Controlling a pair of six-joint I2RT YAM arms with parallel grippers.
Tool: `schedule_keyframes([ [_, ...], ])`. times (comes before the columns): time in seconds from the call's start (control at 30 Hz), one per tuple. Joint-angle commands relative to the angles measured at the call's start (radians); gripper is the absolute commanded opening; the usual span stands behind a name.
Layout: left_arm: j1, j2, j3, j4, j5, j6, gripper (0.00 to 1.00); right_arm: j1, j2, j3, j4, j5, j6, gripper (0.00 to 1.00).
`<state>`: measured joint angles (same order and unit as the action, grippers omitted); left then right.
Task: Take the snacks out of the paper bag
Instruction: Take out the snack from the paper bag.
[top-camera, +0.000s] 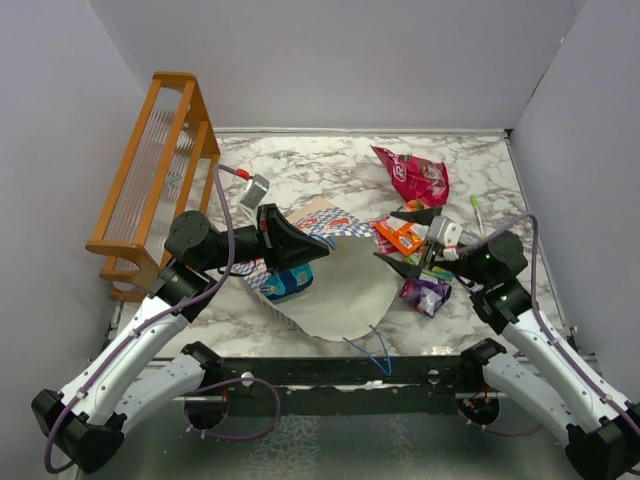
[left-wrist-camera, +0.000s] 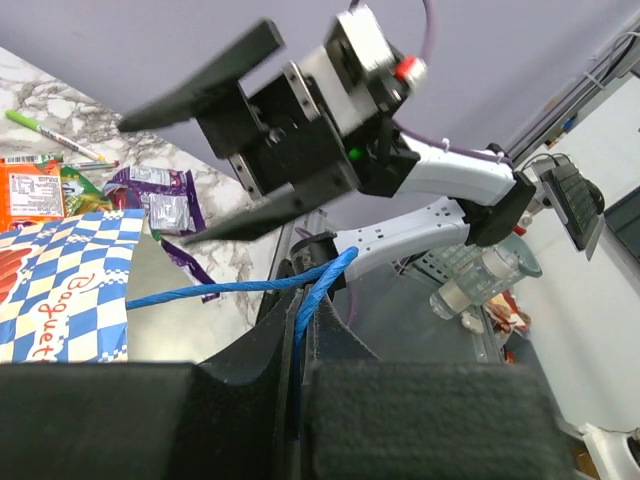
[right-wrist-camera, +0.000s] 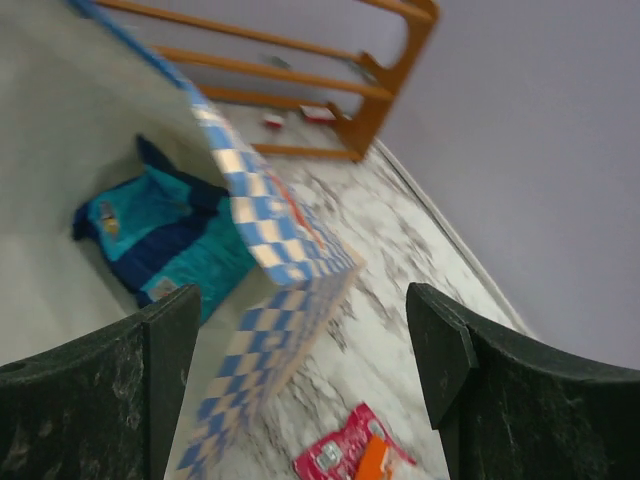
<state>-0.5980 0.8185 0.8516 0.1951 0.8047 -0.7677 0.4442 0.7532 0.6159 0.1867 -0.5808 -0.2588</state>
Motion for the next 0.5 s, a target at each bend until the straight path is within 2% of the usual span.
schedule_keyframes([
  [0.0,-0.008,-0.021,0.002,0.052,0.041,0.012,0.0,0.002,-0.065,-0.084,0.247,-0.486,-0.082,0.84],
  [0.1,-0.008,-0.019,0.006,0.059,0.043,0.007,0.0,0.025,-0.046,-0.085,0.259,-0.576,-0.098,0.84],
  [0.2,-0.008,-0.018,0.018,0.085,0.045,-0.006,0.0,0.103,-0.002,-0.067,0.184,-0.556,-0.161,0.84],
  [0.33,-0.008,-0.013,0.023,0.12,0.049,-0.015,0.0,0.339,0.064,-0.038,0.029,-0.338,-0.362,0.83],
  [0.47,-0.008,-0.009,0.011,0.14,0.066,-0.017,0.0,0.524,0.186,-0.031,0.003,-0.083,-0.494,0.81],
])
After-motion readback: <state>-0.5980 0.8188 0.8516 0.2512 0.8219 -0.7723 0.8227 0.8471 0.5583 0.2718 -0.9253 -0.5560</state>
